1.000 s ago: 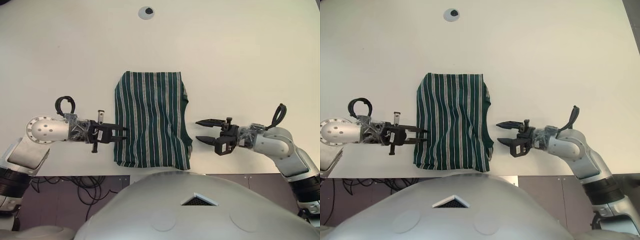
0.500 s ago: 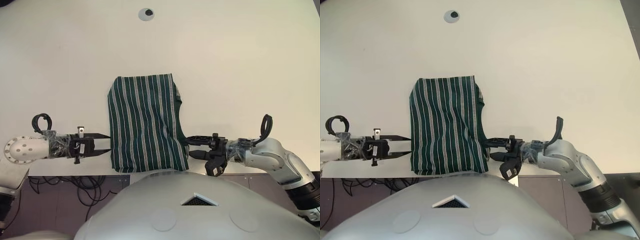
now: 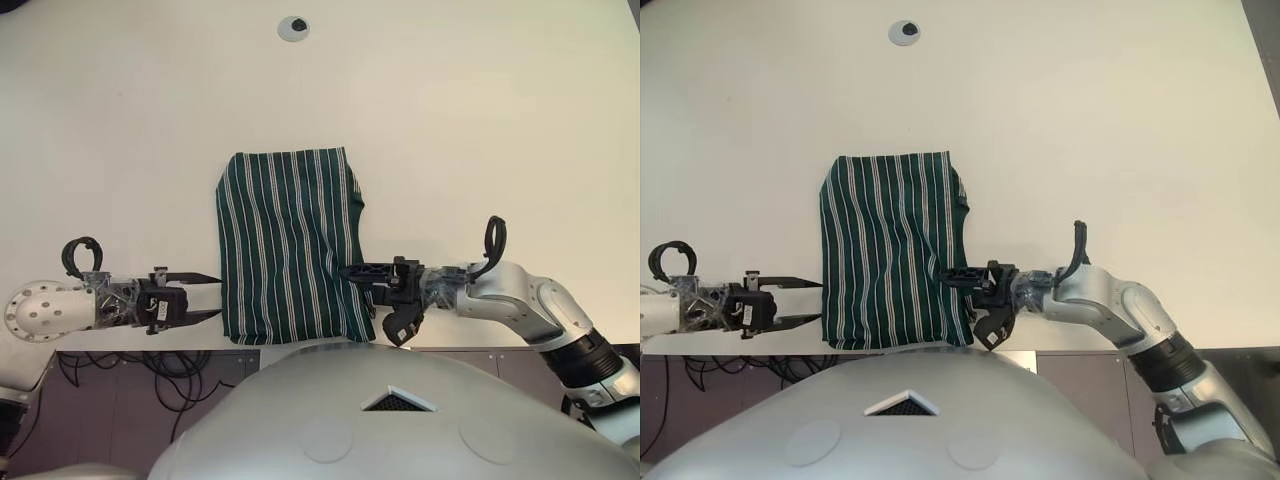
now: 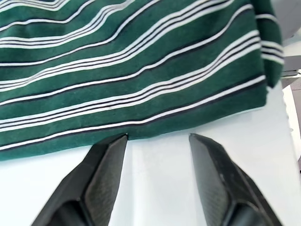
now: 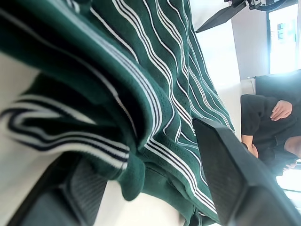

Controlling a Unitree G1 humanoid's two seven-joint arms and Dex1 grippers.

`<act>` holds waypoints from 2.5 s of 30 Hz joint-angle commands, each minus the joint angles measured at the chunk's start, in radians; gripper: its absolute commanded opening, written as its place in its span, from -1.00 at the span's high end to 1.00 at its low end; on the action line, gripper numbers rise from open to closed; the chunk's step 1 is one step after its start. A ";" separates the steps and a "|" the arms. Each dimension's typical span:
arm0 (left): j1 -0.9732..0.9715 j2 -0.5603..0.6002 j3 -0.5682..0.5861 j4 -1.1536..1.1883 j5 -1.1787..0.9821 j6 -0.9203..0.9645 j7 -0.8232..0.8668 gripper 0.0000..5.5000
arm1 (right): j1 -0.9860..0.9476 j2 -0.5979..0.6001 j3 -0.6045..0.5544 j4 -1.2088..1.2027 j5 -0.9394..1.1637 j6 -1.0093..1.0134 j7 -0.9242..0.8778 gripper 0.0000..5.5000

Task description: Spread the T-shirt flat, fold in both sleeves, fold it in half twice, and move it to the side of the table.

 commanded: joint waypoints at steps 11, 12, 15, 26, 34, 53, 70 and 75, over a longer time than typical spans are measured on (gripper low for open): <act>-0.025 -0.040 -0.130 -0.065 0.093 -0.019 0.000 0.12 | 0.036 -0.055 0.104 -0.009 -0.028 -0.024 0.070 0.48; -0.032 -0.044 -0.142 -0.060 0.107 -0.025 0.002 0.12 | 0.039 -0.058 0.104 -0.012 -0.029 -0.024 0.070 0.60; -0.057 -0.053 -0.189 -0.051 0.115 -0.004 -0.013 0.12 | 0.053 -0.074 0.111 -0.007 -0.014 0.005 0.089 0.80; -0.151 -0.065 -0.212 -0.147 -0.248 0.380 -0.149 0.67 | 0.192 -0.162 0.046 -0.080 0.629 0.540 0.376 1.00; -0.251 -0.194 -0.107 -0.126 -0.434 0.560 -0.043 1.00 | 0.182 -0.093 -0.153 -0.225 1.223 1.043 0.348 1.00; -0.868 -0.615 -0.155 0.279 -0.411 1.159 0.402 0.86 | -0.199 0.240 -0.463 0.219 1.568 1.676 -0.093 0.87; -1.014 -0.801 0.214 0.579 -0.459 0.974 0.554 0.50 | -0.155 0.305 -0.728 0.194 1.637 1.690 -0.080 0.36; -0.949 -0.853 0.276 0.504 -0.446 0.809 0.584 0.61 | -0.093 0.348 -0.739 0.062 1.452 1.369 -0.070 0.47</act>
